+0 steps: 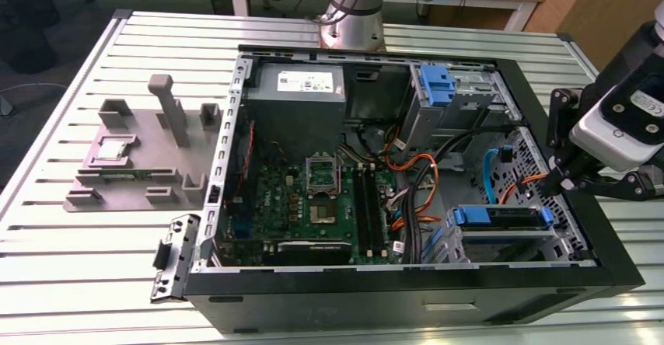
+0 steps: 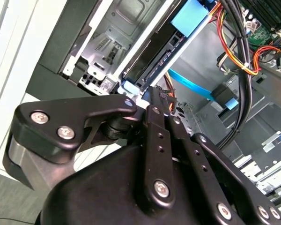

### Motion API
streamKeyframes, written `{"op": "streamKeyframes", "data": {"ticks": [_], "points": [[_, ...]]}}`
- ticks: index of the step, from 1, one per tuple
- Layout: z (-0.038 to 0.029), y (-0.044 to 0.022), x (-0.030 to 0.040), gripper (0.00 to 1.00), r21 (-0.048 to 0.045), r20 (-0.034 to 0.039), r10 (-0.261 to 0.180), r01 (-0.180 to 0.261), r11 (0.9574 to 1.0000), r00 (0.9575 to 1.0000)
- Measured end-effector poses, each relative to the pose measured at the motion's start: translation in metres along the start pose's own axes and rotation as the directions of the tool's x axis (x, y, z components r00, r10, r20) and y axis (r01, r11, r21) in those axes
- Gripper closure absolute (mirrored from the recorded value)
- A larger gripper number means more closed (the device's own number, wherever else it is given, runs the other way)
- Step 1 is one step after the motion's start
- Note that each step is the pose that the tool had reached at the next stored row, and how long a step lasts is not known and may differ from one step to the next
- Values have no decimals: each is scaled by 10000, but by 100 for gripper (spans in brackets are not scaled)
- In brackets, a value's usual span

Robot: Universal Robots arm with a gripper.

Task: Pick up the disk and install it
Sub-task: 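Insert the first disk wire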

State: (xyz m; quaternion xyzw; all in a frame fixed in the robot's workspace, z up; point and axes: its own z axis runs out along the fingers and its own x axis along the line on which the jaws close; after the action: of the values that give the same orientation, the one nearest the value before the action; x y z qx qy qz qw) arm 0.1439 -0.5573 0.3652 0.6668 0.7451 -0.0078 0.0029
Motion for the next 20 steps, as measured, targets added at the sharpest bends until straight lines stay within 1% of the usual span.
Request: {"op": "streamKeyframes", "data": {"ticks": [3, 5, 7, 8, 9, 10, 12, 14, 15, 17, 18, 19, 20], "points": [[0, 47, -5, 90, 85, -11, -90, 90, 9999, 10000], [0, 96, -11, 90, 177, -30, -108, 109, 9998, 9999], [1, 148, -15, 90, 334, -49, -112, 113, 9994, 9999], [0, 165, -14, 90, 408, -57, -112, 114, 9991, 9999], [1, 174, -11, 90, 462, -51, -112, 114, 9989, 9999], [0, 180, -8, 90, 493, -14, -112, 112, 9987, 9999], [0, 187, 1, 90, 532, 86, -112, 108, 9985, 9999], [0, 188, 13, 90, 546, 179, -111, 101, 9985, 9998], [-1, 190, 24, 90, 548, 214, -114, 102, 9984, 9997], [-1, 193, 42, 90, 524, 256, -125, 111, 9986, 9996], [0, 191, 46, 90, 486, 269, -125, 112, 9988, 9996], [0, 186, 48, 90, 380, 286, -122, 111, 9992, 9995], [-1, 179, 51, 90, 222, 310, -115, 108, 9997, 9995]]}}
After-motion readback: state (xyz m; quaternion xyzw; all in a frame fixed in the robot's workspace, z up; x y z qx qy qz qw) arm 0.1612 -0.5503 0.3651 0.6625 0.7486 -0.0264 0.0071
